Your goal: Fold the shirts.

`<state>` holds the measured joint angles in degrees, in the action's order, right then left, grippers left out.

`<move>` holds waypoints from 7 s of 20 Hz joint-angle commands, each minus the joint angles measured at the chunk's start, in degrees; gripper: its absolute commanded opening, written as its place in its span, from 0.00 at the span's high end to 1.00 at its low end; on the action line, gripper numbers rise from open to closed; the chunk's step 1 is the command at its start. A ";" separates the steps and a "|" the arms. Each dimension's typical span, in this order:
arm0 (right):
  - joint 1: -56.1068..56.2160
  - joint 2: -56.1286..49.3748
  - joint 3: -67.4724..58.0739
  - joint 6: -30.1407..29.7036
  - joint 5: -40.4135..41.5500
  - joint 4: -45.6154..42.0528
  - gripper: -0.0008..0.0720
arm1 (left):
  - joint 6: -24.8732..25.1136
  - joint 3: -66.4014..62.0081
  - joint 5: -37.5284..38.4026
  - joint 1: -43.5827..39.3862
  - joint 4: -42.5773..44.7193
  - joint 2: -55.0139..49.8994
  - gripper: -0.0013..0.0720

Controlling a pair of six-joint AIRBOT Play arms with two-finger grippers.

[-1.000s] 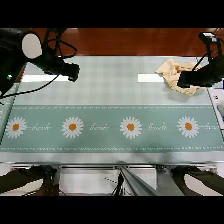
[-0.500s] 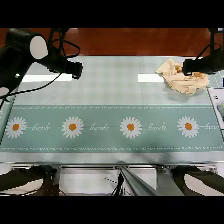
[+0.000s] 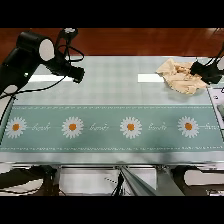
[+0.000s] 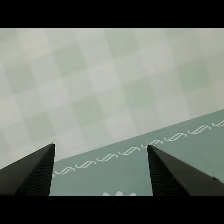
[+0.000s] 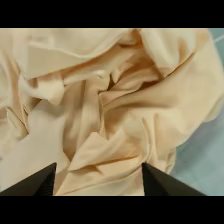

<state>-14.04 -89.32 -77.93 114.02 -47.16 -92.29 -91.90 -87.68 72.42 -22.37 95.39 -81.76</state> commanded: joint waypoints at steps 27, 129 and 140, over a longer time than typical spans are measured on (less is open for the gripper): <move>15.21 44.26 -9.27 -28.94 -5.05 29.49 0.94 | -4.48 -0.09 -2.51 -2.21 0.24 48.81 0.02; -5.07 9.40 -15.93 -36.79 -26.49 27.78 0.94 | 30.82 21.68 -6.01 37.94 -59.04 30.25 0.96; -5.03 41.57 -25.27 -24.85 -9.68 27.85 0.94 | 31.39 -18.69 -16.17 37.94 -56.48 44.22 0.96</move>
<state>-19.07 -54.33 -102.39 86.24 -59.13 -63.26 -60.55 -101.27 57.76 15.57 36.77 -40.71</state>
